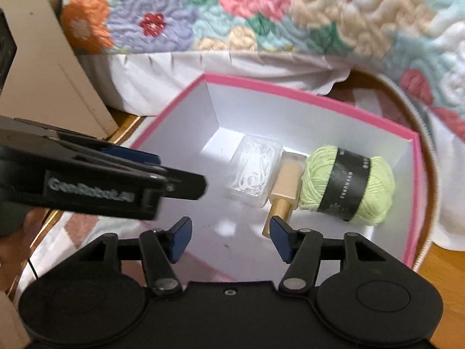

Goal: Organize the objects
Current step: 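Raise the left gripper out of the pink box and back away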

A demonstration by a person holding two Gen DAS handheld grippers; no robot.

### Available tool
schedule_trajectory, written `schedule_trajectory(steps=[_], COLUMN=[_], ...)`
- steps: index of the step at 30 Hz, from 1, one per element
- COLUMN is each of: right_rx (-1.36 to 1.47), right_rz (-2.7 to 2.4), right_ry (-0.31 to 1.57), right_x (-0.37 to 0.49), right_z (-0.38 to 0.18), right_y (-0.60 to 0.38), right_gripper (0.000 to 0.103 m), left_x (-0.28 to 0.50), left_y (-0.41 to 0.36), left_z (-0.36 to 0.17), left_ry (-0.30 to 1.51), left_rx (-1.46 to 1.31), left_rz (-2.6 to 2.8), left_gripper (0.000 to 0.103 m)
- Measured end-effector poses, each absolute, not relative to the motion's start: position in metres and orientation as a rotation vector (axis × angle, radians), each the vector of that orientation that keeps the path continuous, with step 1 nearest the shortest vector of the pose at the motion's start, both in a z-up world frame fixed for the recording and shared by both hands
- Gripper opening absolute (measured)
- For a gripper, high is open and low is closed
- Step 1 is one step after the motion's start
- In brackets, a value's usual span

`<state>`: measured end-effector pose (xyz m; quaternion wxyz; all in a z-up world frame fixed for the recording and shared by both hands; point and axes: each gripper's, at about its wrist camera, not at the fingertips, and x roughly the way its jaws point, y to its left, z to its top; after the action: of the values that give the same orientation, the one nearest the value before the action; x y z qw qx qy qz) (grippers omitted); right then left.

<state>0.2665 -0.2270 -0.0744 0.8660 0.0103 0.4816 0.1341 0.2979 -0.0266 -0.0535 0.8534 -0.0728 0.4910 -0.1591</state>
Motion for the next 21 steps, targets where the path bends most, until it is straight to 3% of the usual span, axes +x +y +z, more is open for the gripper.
schedule_trajectory(steps=[12, 15, 18, 21], right_rx=[0.001, -0.007, -0.033, -0.087], right_rz=[0.228, 0.231, 0.242, 0.238], right_ry=[0.925, 0.907, 0.914, 0.918], right_x=[0.213, 0.198, 0.181, 0.163], right_z=[0.008, 0.028, 0.047, 0.064], right_y=[-0.223, -0.219, -0.215, -0.210], right_gripper=[0.069, 0.074, 0.085, 0.091], left_x=[0.234, 0.216, 0.197, 0.177], left_y=[-0.015, -0.015, -0.016, -0.014], left_z=[0.026, 0.043, 0.059, 0.073], left_ry=[1.008, 1.022, 1.028, 1.032], left_rx=[-0.070, -0.059, -0.042, -0.045], left_rz=[-0.295, -0.303, -0.319, -0.328], left_gripper=[0.060, 0.063, 0.065, 0.074])
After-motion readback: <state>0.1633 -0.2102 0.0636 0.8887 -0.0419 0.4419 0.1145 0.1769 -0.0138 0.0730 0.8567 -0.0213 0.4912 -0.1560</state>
